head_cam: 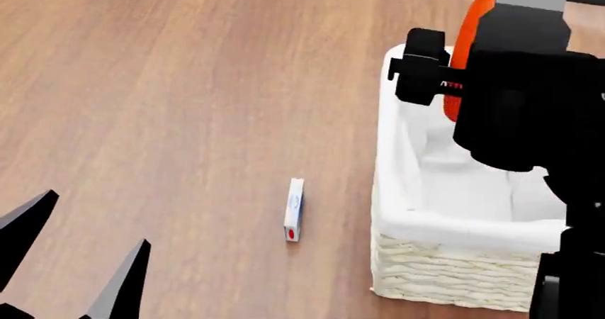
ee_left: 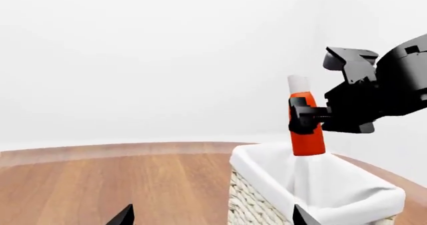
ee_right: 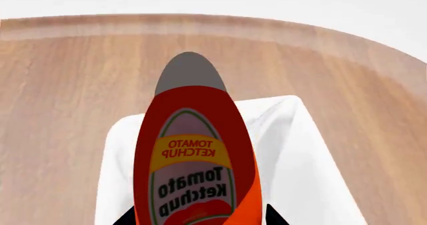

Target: Pick up the ketchup, and put it in the basket.

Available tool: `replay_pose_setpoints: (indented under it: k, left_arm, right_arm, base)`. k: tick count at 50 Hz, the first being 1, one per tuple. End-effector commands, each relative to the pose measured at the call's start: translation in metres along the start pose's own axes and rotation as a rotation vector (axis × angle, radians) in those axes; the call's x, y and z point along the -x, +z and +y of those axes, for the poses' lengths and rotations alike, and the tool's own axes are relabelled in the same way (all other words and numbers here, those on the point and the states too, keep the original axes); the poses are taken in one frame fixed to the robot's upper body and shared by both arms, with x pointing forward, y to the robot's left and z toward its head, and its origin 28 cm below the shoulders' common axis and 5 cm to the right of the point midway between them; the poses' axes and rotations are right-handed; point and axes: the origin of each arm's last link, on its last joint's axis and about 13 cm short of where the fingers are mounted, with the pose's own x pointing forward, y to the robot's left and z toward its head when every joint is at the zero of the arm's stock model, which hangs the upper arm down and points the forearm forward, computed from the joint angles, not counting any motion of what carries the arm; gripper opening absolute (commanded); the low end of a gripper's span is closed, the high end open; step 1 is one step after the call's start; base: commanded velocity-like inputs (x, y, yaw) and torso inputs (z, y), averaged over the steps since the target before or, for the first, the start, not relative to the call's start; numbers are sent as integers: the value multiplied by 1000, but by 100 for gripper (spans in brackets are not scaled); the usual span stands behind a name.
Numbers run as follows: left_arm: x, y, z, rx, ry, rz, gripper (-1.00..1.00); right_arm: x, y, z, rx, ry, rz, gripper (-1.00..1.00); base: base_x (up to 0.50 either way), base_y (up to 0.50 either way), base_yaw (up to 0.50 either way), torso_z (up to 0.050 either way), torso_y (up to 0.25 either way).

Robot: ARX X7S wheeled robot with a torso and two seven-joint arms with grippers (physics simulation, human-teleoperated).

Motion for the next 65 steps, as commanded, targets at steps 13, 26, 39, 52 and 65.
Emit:
replay_pose_setpoints:
  k: [13,26,39,52,65]
  left_arm:
    - [0,-2,-1,17,-3,24,100]
    - [-1,-5,0,22,-2,33,100]
    - [-2,-9,1,26,-3,44,100]
    - [-2,-12,1,29,-9,54,100]
    - [-4,-17,-2,29,-25,68,100]
  right_arm:
    - [-9,11,1,66,-50,160,-100]
    - [-23,16,2,78,-77,185,-100]
    - [-40,11,1,52,-96,213,-100]
    - [-50,1,-3,80,-129,241,-100]
    - [-58,-7,-5,70,-132,258,-100]
  base:
    - [0,0,0,0,0]
    - [0,0,0,0,1]
    - [0,0,0,1,0]
    - [0,0,0,0,0]
    - [0,0,0,0,1]
